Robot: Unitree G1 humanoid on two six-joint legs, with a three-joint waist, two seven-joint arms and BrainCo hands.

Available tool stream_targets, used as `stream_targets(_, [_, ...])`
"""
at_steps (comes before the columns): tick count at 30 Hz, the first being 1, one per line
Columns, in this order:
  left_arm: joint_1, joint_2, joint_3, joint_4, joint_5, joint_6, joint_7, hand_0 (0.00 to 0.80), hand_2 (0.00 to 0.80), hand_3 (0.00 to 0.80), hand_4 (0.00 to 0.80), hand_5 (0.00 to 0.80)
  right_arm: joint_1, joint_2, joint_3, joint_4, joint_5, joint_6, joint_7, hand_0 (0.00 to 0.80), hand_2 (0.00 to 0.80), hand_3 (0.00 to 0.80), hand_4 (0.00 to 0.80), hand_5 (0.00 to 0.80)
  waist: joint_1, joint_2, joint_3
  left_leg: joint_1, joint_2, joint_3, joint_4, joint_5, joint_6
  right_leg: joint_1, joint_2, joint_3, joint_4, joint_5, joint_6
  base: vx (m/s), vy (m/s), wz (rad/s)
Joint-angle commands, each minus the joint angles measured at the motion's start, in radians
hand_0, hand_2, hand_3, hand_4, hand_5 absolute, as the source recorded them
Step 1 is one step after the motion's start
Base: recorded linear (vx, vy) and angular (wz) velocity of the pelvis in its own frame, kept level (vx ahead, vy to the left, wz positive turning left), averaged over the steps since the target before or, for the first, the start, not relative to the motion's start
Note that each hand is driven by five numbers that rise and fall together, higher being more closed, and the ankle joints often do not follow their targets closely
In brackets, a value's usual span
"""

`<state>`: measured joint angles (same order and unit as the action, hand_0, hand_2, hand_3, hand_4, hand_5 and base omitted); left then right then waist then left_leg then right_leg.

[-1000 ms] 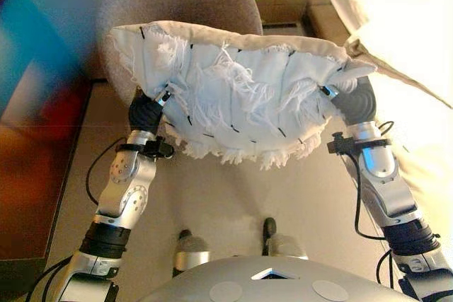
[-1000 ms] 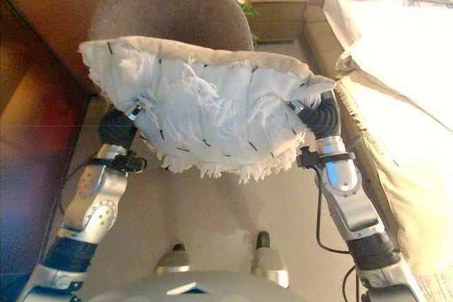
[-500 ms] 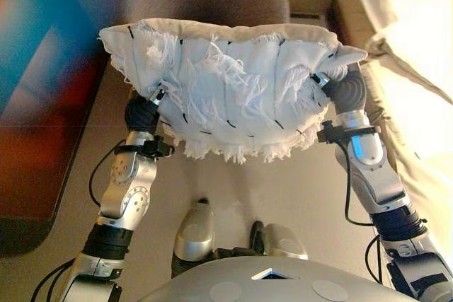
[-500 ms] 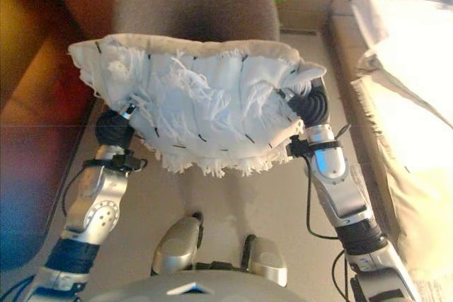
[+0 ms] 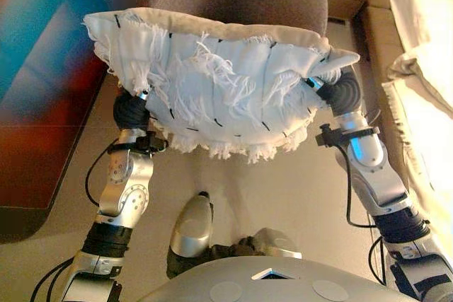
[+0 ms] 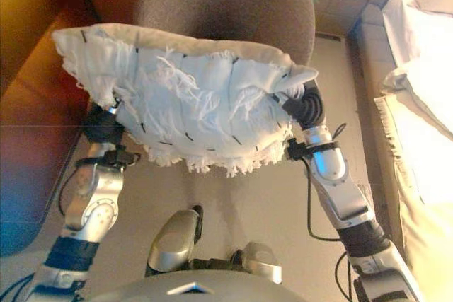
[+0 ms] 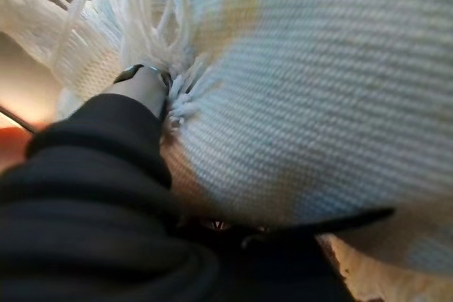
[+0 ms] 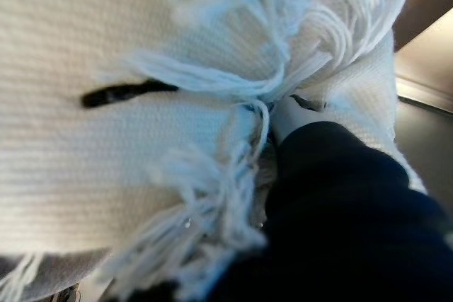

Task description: Pick up the cushion and take it to the sofa

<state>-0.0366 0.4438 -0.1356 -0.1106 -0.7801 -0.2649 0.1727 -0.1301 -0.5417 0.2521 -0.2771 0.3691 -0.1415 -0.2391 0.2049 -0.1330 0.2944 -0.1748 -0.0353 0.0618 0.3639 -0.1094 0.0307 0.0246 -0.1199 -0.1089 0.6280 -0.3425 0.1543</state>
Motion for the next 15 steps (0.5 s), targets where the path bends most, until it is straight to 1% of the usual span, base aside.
stream_targets(1, [-0.052,0.029,-0.073,-0.137,-0.009,-0.039,-0.119,0.8,0.8,0.8,0.8,0.8,0.017,0.042,0.018,-0.075,-0.048,-0.124,-0.067,0.8,0.8,0.8,0.8,0.8,-0.012,0.01,-0.174,-0.048,-0.051,-0.082,-0.241,0.173,0.039,0.091,0.127,0.026,-0.091,0.365,0.009,0.43,-0.094,0.67])
stream_targets(2, [-0.066,0.03,-0.077,-0.131,-0.002,-0.029,-0.122,0.8,0.8,0.8,0.8,0.8,0.029,0.044,0.014,-0.069,-0.052,-0.13,-0.063,0.8,0.8,0.8,0.8,0.8,-0.037,0.013,-0.185,-0.028,-0.065,-0.093,-0.248,0.167,0.046,0.071,0.136,0.053,-0.138,0.368,-0.002,0.373,-0.067,0.88])
stream_targets(3, [-0.076,0.028,-0.08,-0.132,-0.003,-0.016,-0.12,0.8,0.8,0.8,0.8,0.8,0.034,0.042,0.009,-0.067,-0.053,-0.128,-0.063,0.8,0.8,0.8,0.8,0.8,-0.056,0.018,-0.189,-0.008,-0.068,-0.099,-0.25,0.162,0.048,0.043,0.131,0.069,-0.169,0.38,-0.004,0.488,-0.073,1.02])
stream_targets(4, [-0.092,0.024,-0.089,-0.123,-0.004,-0.002,-0.115,0.8,0.8,0.8,0.8,0.8,0.04,0.042,0.005,-0.056,-0.054,-0.126,-0.057,0.8,0.8,0.8,0.8,0.8,-0.087,0.029,-0.192,0.031,-0.065,-0.106,-0.256,0.153,0.047,-0.01,0.133,0.086,-0.21,0.386,-0.013,0.438,-0.056,0.84])
stream_targets(5, [-0.105,0.018,-0.099,-0.113,-0.001,0.005,-0.11,0.8,0.8,0.8,0.8,0.8,0.042,0.043,0.003,-0.045,-0.051,-0.124,-0.051,0.8,0.8,0.8,0.8,0.8,-0.113,0.039,-0.191,0.071,-0.06,-0.12,-0.266,0.145,0.042,-0.043,0.136,0.088,-0.227,0.382,-0.023,0.504,-0.084,0.68])
stream_targets(6, [-0.121,0.011,-0.112,-0.104,0.005,0.009,-0.106,0.8,0.8,0.8,0.8,0.8,0.041,0.039,-0.002,-0.034,-0.044,-0.122,-0.048,0.8,0.8,0.8,0.8,0.8,-0.14,0.046,-0.188,0.113,-0.057,-0.133,-0.27,0.131,0.037,-0.078,0.127,0.095,-0.279,0.389,-0.034,0.467,-0.116,0.72])
stream_targets(7, [-0.132,0.006,-0.122,-0.103,0.003,0.017,-0.108,0.8,0.8,0.8,0.8,0.8,0.04,0.033,-0.011,-0.027,-0.041,-0.122,-0.052,0.8,0.8,0.8,0.8,0.8,-0.159,0.046,-0.183,0.144,-0.059,-0.145,-0.267,0.115,0.032,-0.099,0.107,0.098,-0.344,0.398,-0.039,0.446,-0.153,0.8])
stream_targets(8, [-0.14,0.004,-0.127,-0.106,0.003,0.022,-0.11,0.8,0.8,0.8,0.8,0.8,0.041,0.027,-0.019,-0.025,-0.039,-0.126,-0.056,0.8,0.8,0.8,0.8,0.8,-0.175,0.047,-0.176,0.166,-0.058,-0.156,-0.264,0.099,0.03,-0.106,0.092,0.091,-0.383,0.405,-0.037,0.442,-0.209,0.86])
stream_targets(9, [-0.144,-0.001,-0.127,-0.116,0.011,0.033,-0.113,0.8,0.8,0.8,0.8,0.8,0.045,0.022,-0.032,-0.031,-0.035,-0.128,-0.062,0.8,0.8,0.8,0.8,0.8,-0.192,0.038,-0.17,0.191,-0.07,-0.16,-0.256,0.068,0.03,-0.144,0.055,0.092,-0.455,0.459,-0.018,0.483,-0.273,0.75])
stream_targets(10, [-0.143,-0.007,-0.123,-0.127,0.015,0.047,-0.114,0.8,0.8,0.8,0.8,0.8,0.048,0.021,-0.045,-0.035,-0.031,-0.133,-0.062,0.8,0.8,0.8,0.8,0.8,-0.204,0.035,-0.164,0.215,-0.077,-0.173,-0.244,0.033,0.03,-0.176,0.023,0.096,-0.511,0.506,-0.006,0.521,-0.322,0.68])
stream_targets(11, [-0.135,-0.01,-0.117,-0.13,0.012,0.051,-0.12,0.8,0.8,0.8,0.8,0.8,0.052,0.023,-0.06,-0.038,-0.024,-0.136,-0.052,0.8,0.8,0.8,0.8,0.8,-0.212,0.034,-0.159,0.233,-0.081,-0.191,-0.234,0.001,0.031,-0.19,0.002,0.105,-0.549,0.546,0.006,0.645,-0.435,0.74])
stream_targets(12, [-0.124,-0.011,-0.104,-0.132,0.013,0.05,-0.128,0.8,0.8,0.8,0.8,0.8,0.058,0.028,-0.084,-0.044,-0.01,-0.137,-0.026,0.8,0.8,0.8,0.8,0.8,-0.223,0.029,-0.153,0.261,-0.086,-0.201,-0.218,-0.035,0.026,-0.239,-0.058,0.129,-0.642,0.604,0.019,0.684,-0.454,0.77])
stream_targets(13, [-0.106,-0.01,-0.093,-0.136,0.016,0.044,-0.136,0.8,0.8,0.8,0.8,0.8,0.067,0.035,-0.104,-0.049,0.005,-0.141,0.006,0.8,0.8,0.8,0.8,0.8,-0.228,0.044,-0.15,0.277,-0.072,-0.206,-0.198,-0.067,0.027,-0.231,-0.07,0.13,-0.693,0.632,0.026,0.642,-0.451,0.74])
stream_targets(14, [-0.099,-0.008,-0.084,-0.138,0.012,0.038,-0.146,0.8,0.8,0.8,0.8,0.8,0.071,0.037,-0.119,-0.052,0.014,-0.144,0.025,0.8,0.8,0.8,0.8,0.8,-0.23,0.051,-0.146,0.292,-0.063,-0.208,-0.185,-0.089,0.024,-0.243,-0.081,0.128,-0.7,0.637,0.026,0.584,-0.432,0.77])
stream_targets(15, [-0.096,-0.002,-0.077,-0.142,0.012,0.027,-0.156,0.8,0.8,0.8,0.8,0.8,0.064,0.031,-0.131,-0.053,0.028,-0.152,0.041,0.8,0.8,0.8,0.8,0.8,-0.228,0.052,-0.145,0.309,-0.058,-0.204,-0.152,-0.132,0.022,-0.262,-0.112,0.112,-0.705,0.647,0.029,0.551,-0.445,0.53])
